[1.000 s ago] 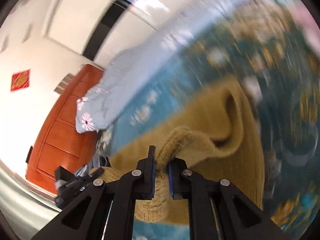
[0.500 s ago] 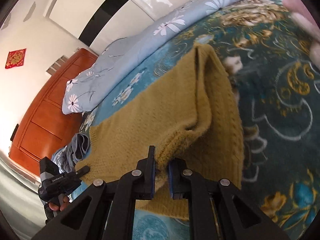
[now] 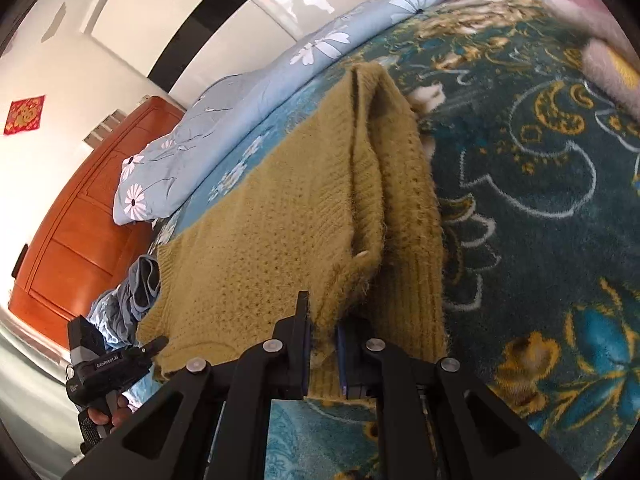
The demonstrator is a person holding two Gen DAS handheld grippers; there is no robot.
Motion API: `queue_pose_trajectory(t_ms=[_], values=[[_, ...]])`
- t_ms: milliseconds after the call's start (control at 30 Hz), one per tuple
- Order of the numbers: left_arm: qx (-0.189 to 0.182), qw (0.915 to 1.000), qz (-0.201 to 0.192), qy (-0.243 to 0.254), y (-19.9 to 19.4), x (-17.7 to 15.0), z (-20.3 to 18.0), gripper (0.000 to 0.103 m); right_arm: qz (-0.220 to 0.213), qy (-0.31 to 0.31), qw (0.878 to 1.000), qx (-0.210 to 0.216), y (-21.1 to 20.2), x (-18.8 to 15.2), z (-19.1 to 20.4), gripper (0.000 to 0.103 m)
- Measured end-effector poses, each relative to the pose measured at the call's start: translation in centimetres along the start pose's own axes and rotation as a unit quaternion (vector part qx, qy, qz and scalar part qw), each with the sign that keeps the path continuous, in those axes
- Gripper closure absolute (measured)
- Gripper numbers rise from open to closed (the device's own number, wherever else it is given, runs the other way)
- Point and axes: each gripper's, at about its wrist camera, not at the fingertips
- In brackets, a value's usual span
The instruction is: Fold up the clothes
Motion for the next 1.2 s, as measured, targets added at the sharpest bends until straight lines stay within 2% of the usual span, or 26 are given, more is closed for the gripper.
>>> queue_pose_trajectory(t_ms=[67,100,133,167,200,233,300,400,467,600,700,900,967,1033,1133,1200], values=[[0.011,0.9998,-0.012,0.009,-1.0,0.1,-0.3,0.078,-0.014,-0.014,1.000,-0.004,-1.0,-0.2,0.5,0.090],[0.022,0.9995,-0.021,0.011,-1.4,0.1,-0.4,0.070,-0.020,-0.020,1.000,-0.006,-1.5,-0.3,0.5,0.090],[0.037,0.9988,-0.030,0.010,-2.0,0.2,-0.3,0.061,-0.027,-0.023,0.999,-0.012,-1.9,-0.4,0.5,0.086],[0.065,0.9969,-0.045,-0.001,-2.7,0.3,0.1,0.057,-0.037,-0.024,0.999,-0.025,-2.3,-0.5,0.4,0.082],[0.088,0.9943,-0.060,-0.011,-3.3,0.4,0.5,0.053,-0.050,-0.023,0.998,-0.040,-2.9,-0.7,0.1,0.068],[0.095,0.9925,-0.074,-0.021,-3.8,0.6,0.6,0.050,-0.062,-0.016,0.997,-0.050,-3.3,-0.8,-0.5,0.047],[0.086,0.9915,-0.092,-0.033,-4.4,1.0,0.3,0.042,-0.079,0.007,0.995,-0.054,-3.9,-1.0,-1.7,0.027],[0.044,0.9961,-0.077,-0.002,-2.8,1.0,-2.3,0.038,-0.068,0.039,0.996,-0.034,-2.9,-1.0,-2.8,0.027],[0.026,0.9974,-0.051,0.044,-0.2,0.7,-5.5,0.038,-0.055,0.046,0.997,-0.031,-1.8,-0.8,-2.8,0.026],[0.007,0.9932,-0.005,0.116,4.3,-1.2,-10.2,0.038,-0.056,0.052,0.997,-0.027,-1.0,-0.6,-2.4,0.026],[0.015,0.9900,0.003,0.140,5.3,-2.3,-11.0,0.038,-0.051,0.060,0.997,-0.026,-0.8,-0.6,-2.3,0.026],[0.042,0.9837,0.005,0.175,6.2,-4.3,-11.7,0.038,-0.046,0.077,0.996,0.011,-0.4,-0.7,-2.6,0.028],[0.051,0.9813,0.005,0.186,6.5,-4.9,-11.9,0.038,-0.052,0.093,0.994,0.011,-0.4,-0.8,-3.1,0.041],[0.056,0.9800,0.000,0.191,6.6,-5.1,-11.9,0.038,-0.051,0.115,0.992,0.007,-0.3,-0.7,-3.9,0.067],[0.066,0.9749,-0.006,0.213,7.6,-5.4,-12.8,0.031,-0.040,0.133,0.990,0.007,-0.3,-0.5,-4.3,0.078],[0.058,0.9736,-0.005,0.221,7.3,-5.6,-12.7,0.031,-0.035,0.129,0.991,-0.002,-0.6,-0.1,-3.6,0.081]])
Point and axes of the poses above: each gripper's, at about its wrist camera, not at the fingertips, and y roughly the way its jaws point, z to its left, x to its top
